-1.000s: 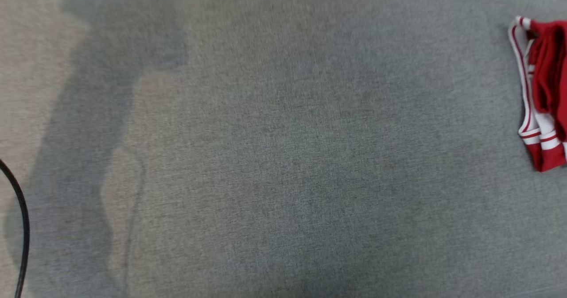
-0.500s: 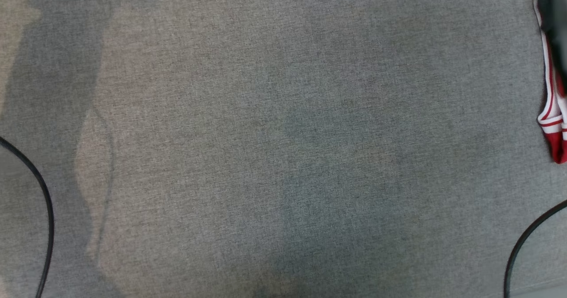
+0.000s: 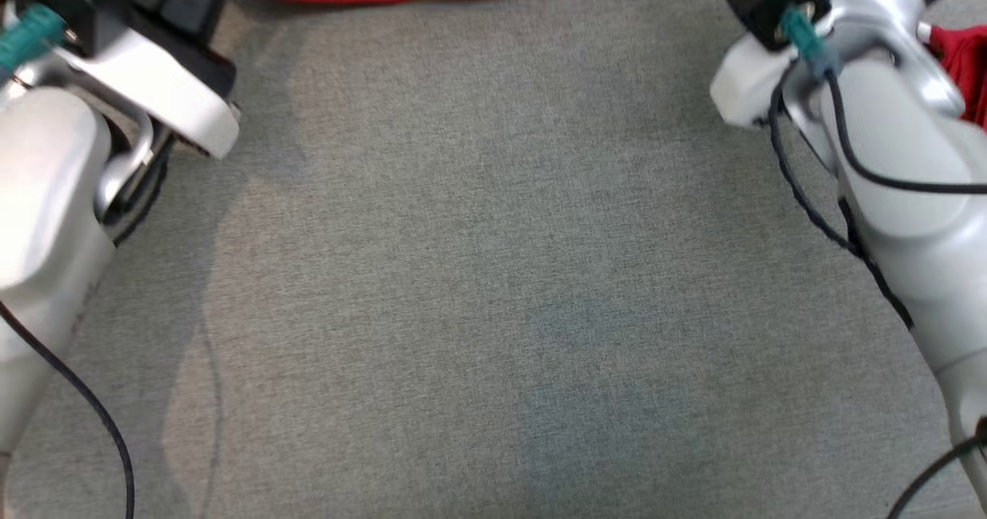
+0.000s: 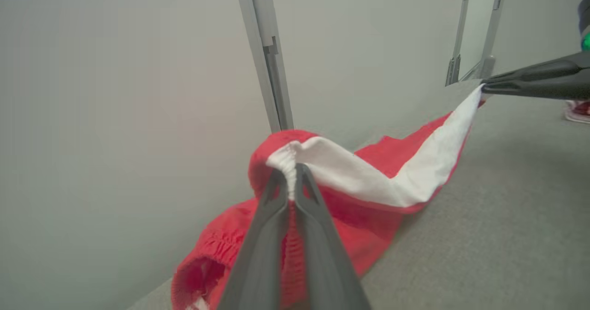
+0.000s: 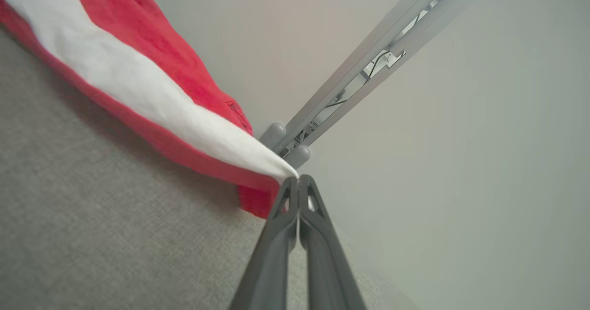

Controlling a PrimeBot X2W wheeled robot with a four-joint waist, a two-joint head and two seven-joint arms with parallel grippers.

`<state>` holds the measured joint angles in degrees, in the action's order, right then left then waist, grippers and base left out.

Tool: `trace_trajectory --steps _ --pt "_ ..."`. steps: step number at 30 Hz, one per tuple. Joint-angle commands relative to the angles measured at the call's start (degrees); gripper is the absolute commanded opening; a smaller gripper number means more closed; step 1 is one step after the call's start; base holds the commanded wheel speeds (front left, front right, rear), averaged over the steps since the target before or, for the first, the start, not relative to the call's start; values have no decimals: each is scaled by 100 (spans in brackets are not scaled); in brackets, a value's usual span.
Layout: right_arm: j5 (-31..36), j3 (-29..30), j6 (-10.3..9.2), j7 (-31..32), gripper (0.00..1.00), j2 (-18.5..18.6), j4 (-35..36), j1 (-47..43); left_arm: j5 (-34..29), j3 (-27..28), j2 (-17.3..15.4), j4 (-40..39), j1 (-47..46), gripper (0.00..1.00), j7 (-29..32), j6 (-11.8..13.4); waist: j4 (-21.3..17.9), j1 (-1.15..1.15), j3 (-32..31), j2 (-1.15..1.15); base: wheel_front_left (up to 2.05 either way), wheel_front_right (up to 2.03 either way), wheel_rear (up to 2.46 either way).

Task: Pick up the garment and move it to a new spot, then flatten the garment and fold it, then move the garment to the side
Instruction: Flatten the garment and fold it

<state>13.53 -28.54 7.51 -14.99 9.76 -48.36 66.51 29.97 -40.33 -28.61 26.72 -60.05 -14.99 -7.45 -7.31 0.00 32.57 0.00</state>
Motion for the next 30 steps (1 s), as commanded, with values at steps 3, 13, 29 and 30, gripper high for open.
trace_trajectory --steps 3,13,29,30 --pt "-197 -182 -3 -24 0 232 -24 -400 -70 -195 16 134 485 0 -17 -4 188 0 -373 0 0 0 0" --pt "-740 -1041 -3 -25 0 574 -308 -1007 -25 -956 117 636 1196 0 -20 -5 374 0 -1009 0 0 0 0" --pt "-2742 -3142 -3 217 0 1055 -341 -1288 -304 -1860 186 1219 1672 0 -18 -2 432 0 -1668 0 0 0 0" --pt "-2916 -3321 -3 269 0 1132 -254 -1279 -210 -1884 205 1267 1710 0 -19 -2 427 0 -1701 0 0 0 0"
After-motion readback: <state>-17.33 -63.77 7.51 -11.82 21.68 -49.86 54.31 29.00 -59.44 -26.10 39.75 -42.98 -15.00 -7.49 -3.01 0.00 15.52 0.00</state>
